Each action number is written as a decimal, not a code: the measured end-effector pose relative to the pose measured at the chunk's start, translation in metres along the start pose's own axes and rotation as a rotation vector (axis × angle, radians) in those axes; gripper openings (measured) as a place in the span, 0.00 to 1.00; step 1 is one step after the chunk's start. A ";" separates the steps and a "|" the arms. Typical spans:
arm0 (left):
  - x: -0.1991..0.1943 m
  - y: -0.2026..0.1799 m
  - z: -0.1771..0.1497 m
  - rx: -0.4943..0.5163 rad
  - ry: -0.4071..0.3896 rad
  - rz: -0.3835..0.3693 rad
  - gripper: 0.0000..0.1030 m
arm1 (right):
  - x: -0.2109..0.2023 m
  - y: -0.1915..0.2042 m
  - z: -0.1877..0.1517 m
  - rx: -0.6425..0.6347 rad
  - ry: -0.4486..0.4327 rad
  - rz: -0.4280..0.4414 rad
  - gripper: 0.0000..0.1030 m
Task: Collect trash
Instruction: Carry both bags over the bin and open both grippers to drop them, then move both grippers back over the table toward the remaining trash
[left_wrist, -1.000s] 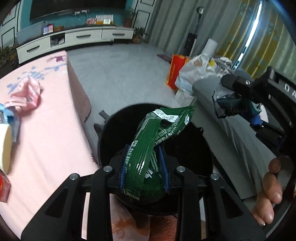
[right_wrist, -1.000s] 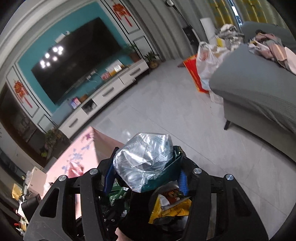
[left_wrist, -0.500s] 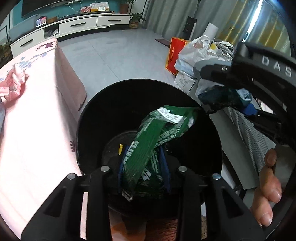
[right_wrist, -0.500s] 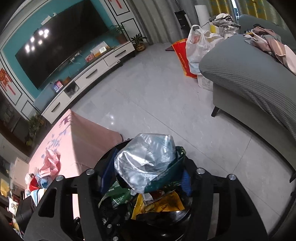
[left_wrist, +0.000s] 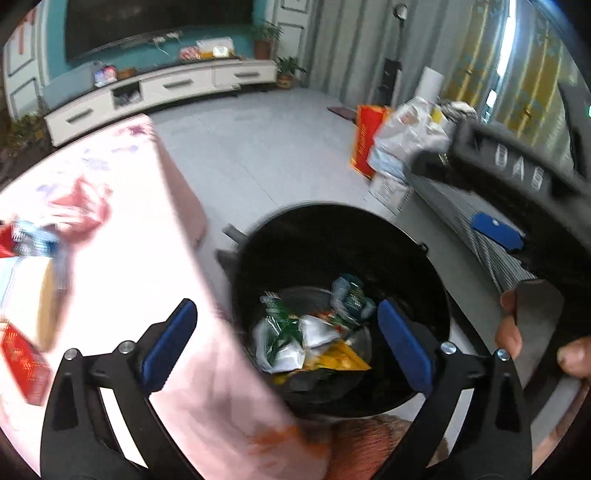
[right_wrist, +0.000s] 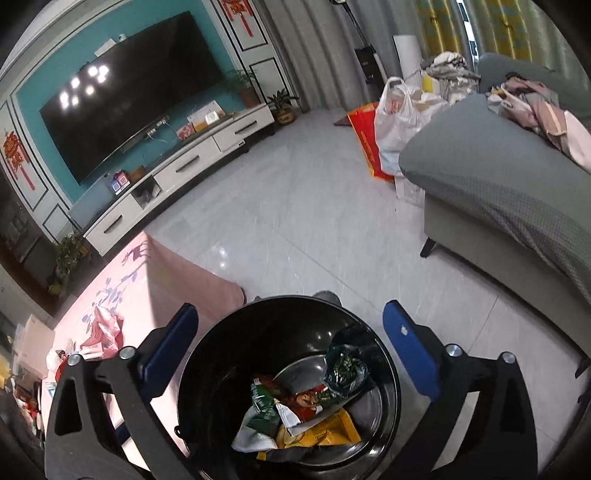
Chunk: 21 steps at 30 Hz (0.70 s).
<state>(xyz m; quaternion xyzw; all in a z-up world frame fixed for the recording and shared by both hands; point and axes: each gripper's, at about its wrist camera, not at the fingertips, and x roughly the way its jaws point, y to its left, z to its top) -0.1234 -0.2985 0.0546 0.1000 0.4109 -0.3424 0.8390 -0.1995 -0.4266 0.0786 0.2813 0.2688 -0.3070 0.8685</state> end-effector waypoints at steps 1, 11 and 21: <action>-0.007 0.008 0.001 -0.009 -0.017 0.023 0.97 | -0.001 0.002 0.000 -0.009 -0.010 -0.007 0.97; -0.089 0.144 0.006 -0.252 -0.169 0.239 0.97 | -0.014 0.045 -0.007 -0.104 -0.103 0.008 0.97; -0.107 0.263 -0.047 -0.556 -0.191 0.300 0.97 | -0.018 0.138 -0.048 -0.323 -0.192 0.107 0.97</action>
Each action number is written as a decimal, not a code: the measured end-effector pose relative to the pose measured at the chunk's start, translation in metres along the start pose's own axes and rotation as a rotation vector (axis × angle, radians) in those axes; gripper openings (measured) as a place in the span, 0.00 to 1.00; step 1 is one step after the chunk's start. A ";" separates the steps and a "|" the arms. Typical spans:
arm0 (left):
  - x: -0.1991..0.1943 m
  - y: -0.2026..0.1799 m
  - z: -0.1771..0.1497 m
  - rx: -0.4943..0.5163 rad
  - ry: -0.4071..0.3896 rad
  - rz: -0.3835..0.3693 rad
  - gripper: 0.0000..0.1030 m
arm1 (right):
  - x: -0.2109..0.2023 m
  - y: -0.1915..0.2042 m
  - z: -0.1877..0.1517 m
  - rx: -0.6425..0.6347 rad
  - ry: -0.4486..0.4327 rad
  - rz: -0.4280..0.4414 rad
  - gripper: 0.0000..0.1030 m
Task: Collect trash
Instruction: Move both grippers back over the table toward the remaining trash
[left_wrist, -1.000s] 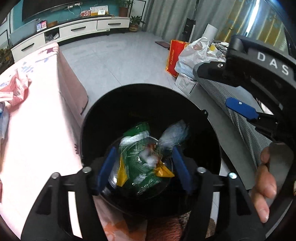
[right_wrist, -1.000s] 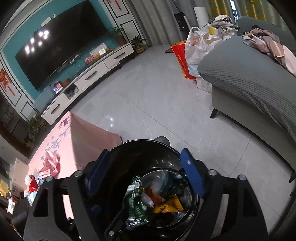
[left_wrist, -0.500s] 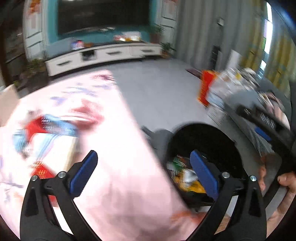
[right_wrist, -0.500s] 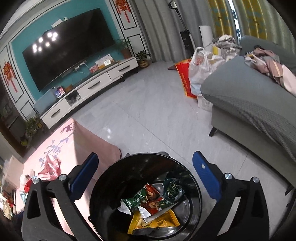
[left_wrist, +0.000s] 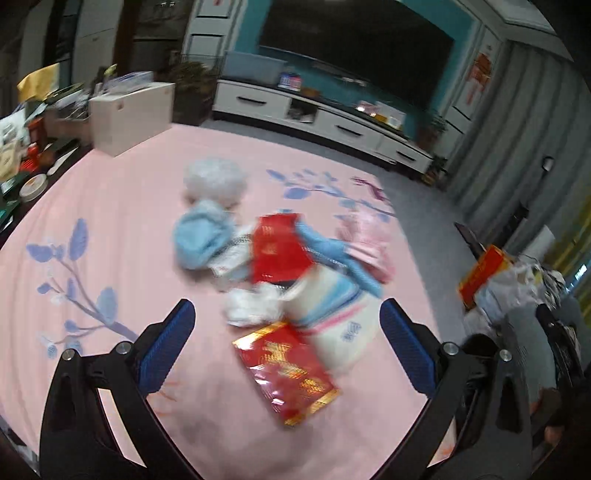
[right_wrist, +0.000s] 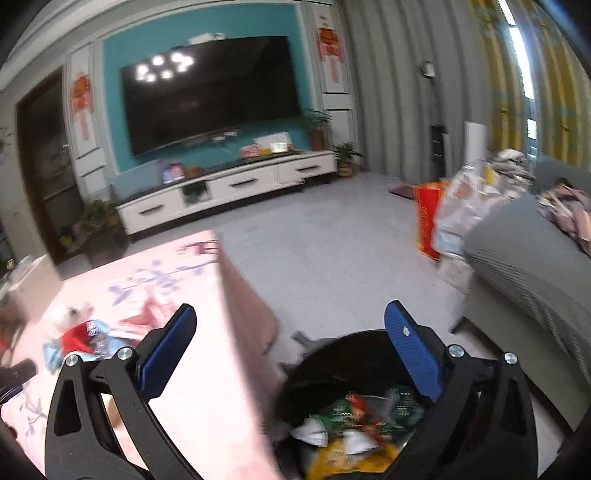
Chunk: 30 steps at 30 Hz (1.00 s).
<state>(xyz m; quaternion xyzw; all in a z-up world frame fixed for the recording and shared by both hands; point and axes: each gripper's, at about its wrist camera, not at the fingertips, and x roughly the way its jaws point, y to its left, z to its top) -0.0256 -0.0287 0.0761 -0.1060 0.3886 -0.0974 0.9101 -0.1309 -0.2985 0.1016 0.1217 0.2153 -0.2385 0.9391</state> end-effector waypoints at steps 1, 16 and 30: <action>0.003 0.007 0.002 -0.009 -0.003 0.020 0.97 | 0.003 0.011 -0.004 -0.011 0.004 0.032 0.97; 0.005 0.053 0.006 -0.091 -0.012 0.082 0.97 | 0.031 0.091 -0.048 -0.162 0.046 0.090 0.97; 0.007 0.052 0.007 -0.075 -0.009 0.087 0.97 | 0.028 0.105 -0.062 -0.255 0.014 0.044 0.97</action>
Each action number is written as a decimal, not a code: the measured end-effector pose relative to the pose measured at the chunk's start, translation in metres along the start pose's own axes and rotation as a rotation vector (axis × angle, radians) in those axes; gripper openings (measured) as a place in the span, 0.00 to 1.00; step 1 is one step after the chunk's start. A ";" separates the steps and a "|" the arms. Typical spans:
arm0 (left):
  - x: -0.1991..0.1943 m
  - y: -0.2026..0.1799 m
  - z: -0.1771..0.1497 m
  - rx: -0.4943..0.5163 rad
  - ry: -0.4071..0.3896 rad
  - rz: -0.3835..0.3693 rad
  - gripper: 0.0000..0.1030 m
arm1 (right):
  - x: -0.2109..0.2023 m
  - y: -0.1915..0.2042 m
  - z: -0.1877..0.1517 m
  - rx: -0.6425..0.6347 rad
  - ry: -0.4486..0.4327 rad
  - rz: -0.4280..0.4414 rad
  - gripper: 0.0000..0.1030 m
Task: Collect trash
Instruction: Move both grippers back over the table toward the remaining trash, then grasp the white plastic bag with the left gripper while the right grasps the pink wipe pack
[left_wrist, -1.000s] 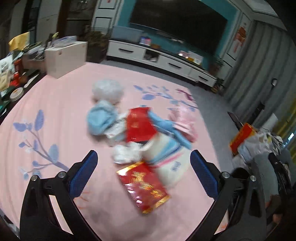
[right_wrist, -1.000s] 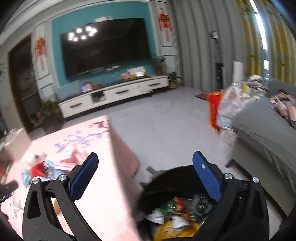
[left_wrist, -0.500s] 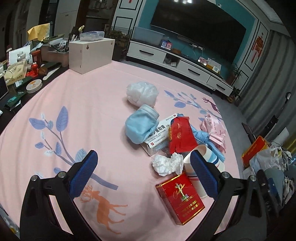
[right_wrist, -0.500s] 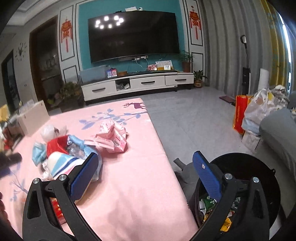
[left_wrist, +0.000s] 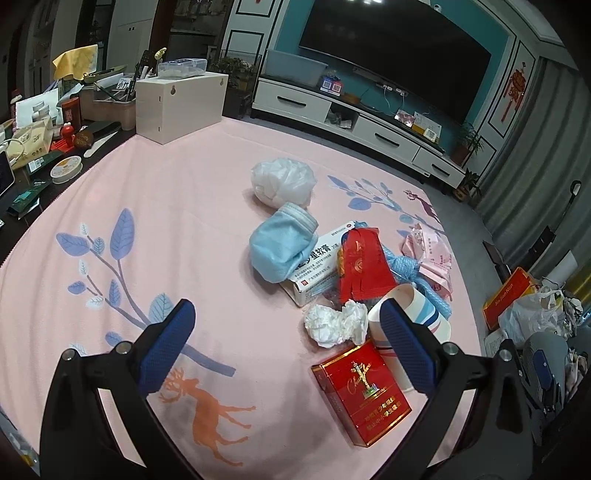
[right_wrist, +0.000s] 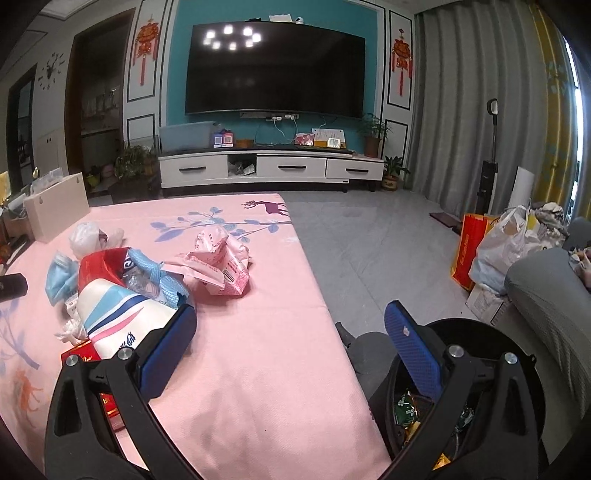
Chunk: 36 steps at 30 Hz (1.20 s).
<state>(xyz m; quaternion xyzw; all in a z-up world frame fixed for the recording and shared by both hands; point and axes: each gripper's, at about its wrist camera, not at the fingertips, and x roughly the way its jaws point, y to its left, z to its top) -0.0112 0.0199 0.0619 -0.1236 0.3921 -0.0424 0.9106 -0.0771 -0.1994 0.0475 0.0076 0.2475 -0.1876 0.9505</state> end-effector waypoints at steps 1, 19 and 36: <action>0.000 0.000 0.000 0.002 0.000 0.001 0.97 | 0.000 0.001 0.000 -0.007 -0.001 -0.007 0.97; 0.002 0.021 0.007 -0.100 0.025 -0.070 0.96 | 0.004 -0.010 0.003 0.060 0.044 0.064 0.97; 0.122 0.025 0.123 -0.068 0.111 -0.047 0.96 | 0.156 0.051 0.087 0.148 0.480 0.377 0.76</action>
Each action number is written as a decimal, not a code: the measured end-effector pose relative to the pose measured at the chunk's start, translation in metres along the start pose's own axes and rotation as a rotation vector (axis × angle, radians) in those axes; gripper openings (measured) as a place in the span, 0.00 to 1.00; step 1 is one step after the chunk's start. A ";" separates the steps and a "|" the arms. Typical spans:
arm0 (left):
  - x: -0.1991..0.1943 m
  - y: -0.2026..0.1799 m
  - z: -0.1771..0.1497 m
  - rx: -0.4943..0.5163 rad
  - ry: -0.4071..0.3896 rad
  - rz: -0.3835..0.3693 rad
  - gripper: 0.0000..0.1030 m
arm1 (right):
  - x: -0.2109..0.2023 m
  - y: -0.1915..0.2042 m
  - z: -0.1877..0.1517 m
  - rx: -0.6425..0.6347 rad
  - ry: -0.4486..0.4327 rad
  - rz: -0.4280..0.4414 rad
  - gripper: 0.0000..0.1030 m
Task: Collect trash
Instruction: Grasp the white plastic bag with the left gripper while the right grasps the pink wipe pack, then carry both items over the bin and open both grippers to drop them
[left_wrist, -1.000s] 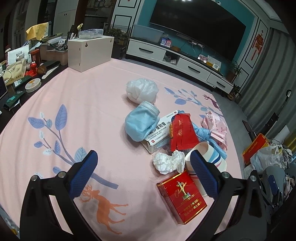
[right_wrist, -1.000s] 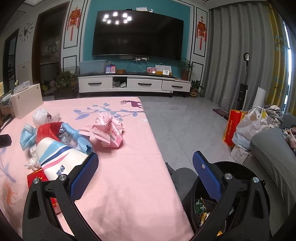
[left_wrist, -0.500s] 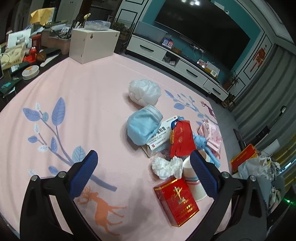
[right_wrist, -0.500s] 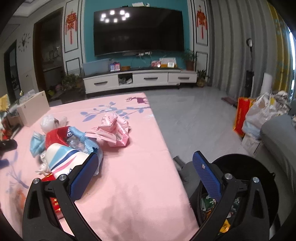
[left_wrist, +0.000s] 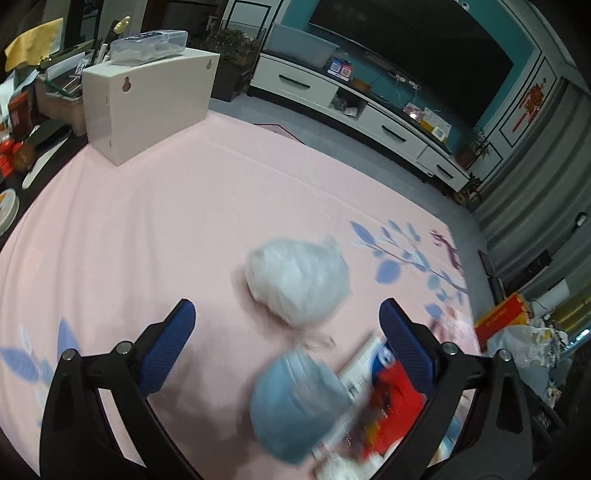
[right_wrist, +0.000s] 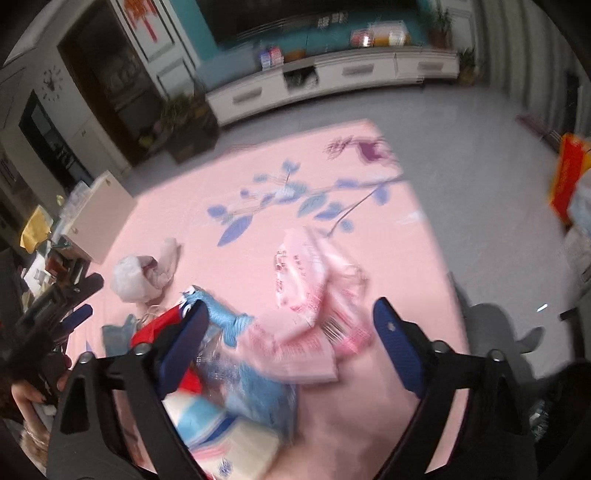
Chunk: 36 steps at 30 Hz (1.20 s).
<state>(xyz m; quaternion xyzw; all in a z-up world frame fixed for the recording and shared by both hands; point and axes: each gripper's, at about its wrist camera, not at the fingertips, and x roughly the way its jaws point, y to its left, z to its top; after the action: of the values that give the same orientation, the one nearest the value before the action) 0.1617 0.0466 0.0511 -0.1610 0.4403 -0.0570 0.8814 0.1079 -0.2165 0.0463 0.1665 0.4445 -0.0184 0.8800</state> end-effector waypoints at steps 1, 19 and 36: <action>0.008 0.002 0.001 0.004 0.008 0.006 0.96 | 0.015 0.001 0.004 -0.007 0.029 -0.029 0.73; 0.039 0.005 -0.003 0.003 0.057 -0.064 0.16 | 0.030 0.012 -0.016 -0.138 0.001 -0.100 0.20; -0.117 -0.038 -0.149 0.040 -0.057 -0.137 0.15 | -0.134 -0.023 -0.109 -0.077 -0.204 -0.021 0.20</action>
<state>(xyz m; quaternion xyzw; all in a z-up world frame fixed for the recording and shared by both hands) -0.0261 0.0041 0.0692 -0.1747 0.4017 -0.1211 0.8908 -0.0612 -0.2204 0.0856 0.1253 0.3549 -0.0275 0.9261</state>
